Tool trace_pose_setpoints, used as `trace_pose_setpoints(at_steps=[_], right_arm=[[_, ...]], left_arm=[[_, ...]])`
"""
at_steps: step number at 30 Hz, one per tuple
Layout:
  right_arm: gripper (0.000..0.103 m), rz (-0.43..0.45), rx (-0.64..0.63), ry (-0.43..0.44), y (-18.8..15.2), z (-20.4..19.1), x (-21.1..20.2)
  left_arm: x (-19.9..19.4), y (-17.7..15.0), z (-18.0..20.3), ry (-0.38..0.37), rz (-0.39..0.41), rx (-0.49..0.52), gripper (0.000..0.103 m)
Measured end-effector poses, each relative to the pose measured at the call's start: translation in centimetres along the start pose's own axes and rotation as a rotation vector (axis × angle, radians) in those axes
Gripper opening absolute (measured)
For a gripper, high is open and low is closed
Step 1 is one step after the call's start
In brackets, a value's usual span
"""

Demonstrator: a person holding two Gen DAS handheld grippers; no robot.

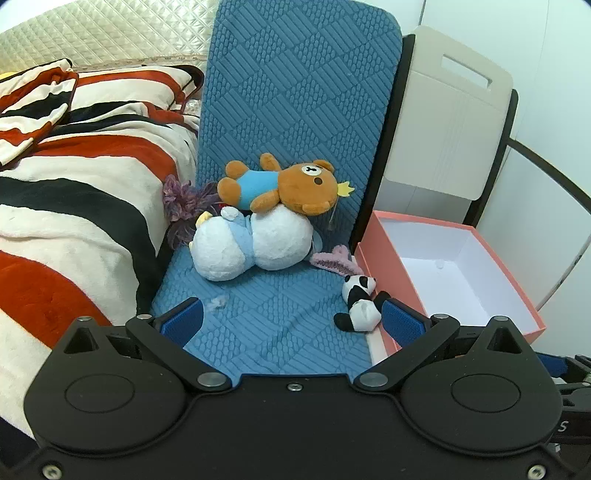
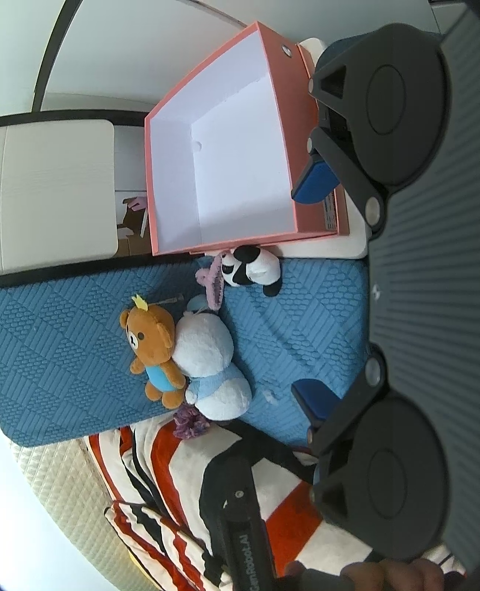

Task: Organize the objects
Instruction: 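Move both tools toward the plush toys on the blue seat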

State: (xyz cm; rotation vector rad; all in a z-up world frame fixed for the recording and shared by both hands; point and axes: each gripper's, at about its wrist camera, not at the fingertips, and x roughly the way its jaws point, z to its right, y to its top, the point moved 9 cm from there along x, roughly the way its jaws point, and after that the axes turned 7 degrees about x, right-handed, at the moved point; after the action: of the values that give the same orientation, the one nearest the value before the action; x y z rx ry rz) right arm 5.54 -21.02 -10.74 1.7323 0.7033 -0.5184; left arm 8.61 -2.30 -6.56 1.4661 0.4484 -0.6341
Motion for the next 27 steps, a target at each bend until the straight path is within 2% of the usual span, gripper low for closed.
trace_pose_setpoints(at_steps=[5, 8, 15, 27], right_arm=[[0.103, -0.013, 0.004, 0.002, 0.0, 0.3, 0.2], [0.103, -0.012, 0.013, -0.009, 0.1, 0.6, 0.3], [0.103, -0.018, 0.009, -0.040, 0.1, 1.2, 0.8], [0.103, -0.038, -0.018, -0.007, -0.5, 0.1, 1.3]], left_arm=[[1.1, 0.6, 0.9, -0.029, -0.013, 0.022, 0.103], [1.9, 1.3, 1.3, -0.002, -0.011, 0.052, 0.103], [2.6, 1.7, 2.2, -0.028, -0.015, 0.074, 0.103], [2.3, 1.8, 1.7, -0.016, -0.001, 0.078, 0.103]])
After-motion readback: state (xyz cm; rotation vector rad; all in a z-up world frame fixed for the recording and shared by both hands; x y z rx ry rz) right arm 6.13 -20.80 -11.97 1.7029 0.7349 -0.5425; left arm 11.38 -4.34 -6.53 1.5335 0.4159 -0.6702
